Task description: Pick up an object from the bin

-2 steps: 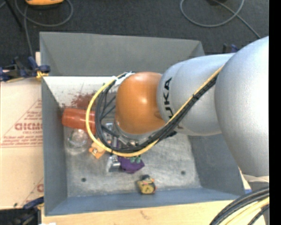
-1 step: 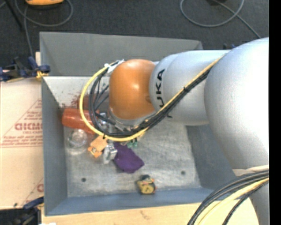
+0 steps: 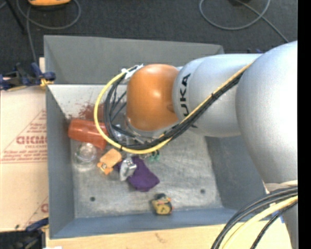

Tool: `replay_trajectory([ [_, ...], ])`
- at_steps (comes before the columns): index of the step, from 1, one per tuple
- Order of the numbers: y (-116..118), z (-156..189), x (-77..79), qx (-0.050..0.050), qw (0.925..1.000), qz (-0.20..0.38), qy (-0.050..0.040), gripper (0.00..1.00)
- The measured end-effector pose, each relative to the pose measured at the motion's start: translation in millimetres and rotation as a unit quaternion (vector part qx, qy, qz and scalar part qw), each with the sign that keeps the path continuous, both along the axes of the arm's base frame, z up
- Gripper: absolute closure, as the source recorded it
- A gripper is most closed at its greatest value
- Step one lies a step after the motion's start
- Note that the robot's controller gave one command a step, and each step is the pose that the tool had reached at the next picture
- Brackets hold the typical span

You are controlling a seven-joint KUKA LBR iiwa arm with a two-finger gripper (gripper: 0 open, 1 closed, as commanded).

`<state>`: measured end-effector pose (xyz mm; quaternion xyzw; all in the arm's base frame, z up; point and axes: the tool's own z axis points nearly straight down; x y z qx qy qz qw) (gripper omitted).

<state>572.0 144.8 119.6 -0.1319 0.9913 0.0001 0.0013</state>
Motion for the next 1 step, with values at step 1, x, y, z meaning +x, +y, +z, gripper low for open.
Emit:
replay_trajectory([
  [1, -2.0, -37.0, 10.9, 0.001, 0.9998, 0.018, -0.0018, 0.0],
])
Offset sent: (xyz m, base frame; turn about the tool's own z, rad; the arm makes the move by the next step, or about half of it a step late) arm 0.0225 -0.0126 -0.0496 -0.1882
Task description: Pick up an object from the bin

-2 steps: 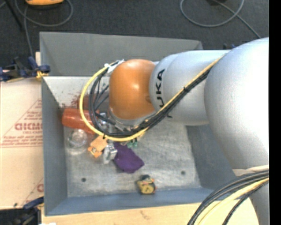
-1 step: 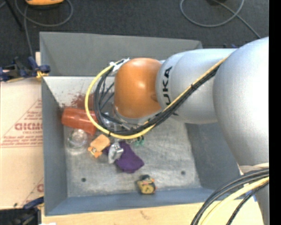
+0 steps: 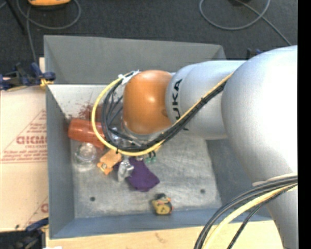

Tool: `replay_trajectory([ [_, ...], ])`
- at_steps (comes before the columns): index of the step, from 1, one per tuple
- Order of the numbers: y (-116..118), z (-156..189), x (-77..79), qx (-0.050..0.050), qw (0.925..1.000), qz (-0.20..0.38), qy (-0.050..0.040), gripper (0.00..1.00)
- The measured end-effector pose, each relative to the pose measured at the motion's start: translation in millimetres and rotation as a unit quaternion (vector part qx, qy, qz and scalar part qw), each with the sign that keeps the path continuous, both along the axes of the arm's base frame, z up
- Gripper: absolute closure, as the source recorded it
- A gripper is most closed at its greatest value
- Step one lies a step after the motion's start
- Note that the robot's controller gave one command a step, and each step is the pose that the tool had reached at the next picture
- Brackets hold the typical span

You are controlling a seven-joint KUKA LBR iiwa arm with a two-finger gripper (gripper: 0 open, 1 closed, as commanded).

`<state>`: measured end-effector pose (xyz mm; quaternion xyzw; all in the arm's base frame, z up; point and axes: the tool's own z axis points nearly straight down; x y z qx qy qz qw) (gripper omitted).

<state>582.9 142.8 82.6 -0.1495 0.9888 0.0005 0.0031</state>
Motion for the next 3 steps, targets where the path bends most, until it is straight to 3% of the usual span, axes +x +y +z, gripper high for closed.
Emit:
replay_trajectory([
  [1, 0.2, 0.0, -1.2, 0.0, 1.0, 0.004, 0.0013, 1.0],
  [3, 0.0, 2.1, -1.7, 0.0, 1.0, 0.003, 0.0018, 1.0],
])
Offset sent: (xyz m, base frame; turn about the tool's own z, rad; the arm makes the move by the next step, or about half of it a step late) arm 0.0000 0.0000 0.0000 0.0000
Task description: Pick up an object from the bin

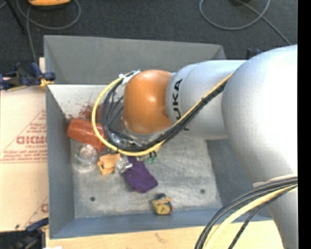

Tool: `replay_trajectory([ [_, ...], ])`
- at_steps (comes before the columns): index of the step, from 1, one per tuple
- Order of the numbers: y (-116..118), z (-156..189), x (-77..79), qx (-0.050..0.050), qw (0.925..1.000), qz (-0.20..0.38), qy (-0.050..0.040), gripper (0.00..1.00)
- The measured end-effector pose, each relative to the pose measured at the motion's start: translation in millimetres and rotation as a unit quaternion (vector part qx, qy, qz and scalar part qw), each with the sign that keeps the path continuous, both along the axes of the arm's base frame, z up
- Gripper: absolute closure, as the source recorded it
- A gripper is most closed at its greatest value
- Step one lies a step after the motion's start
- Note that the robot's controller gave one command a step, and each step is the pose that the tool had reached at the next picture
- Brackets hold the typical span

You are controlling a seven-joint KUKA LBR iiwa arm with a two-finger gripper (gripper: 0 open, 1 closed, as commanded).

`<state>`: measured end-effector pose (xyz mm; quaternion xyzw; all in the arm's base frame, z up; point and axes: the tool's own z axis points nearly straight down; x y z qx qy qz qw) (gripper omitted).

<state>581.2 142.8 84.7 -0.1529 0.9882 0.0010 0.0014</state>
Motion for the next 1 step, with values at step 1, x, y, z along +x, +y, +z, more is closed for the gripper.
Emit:
replay_trajectory([
  [1, -0.7, 10.5, -1.9, -0.001, 1.0, 0.0, 0.004, 1.0],
])
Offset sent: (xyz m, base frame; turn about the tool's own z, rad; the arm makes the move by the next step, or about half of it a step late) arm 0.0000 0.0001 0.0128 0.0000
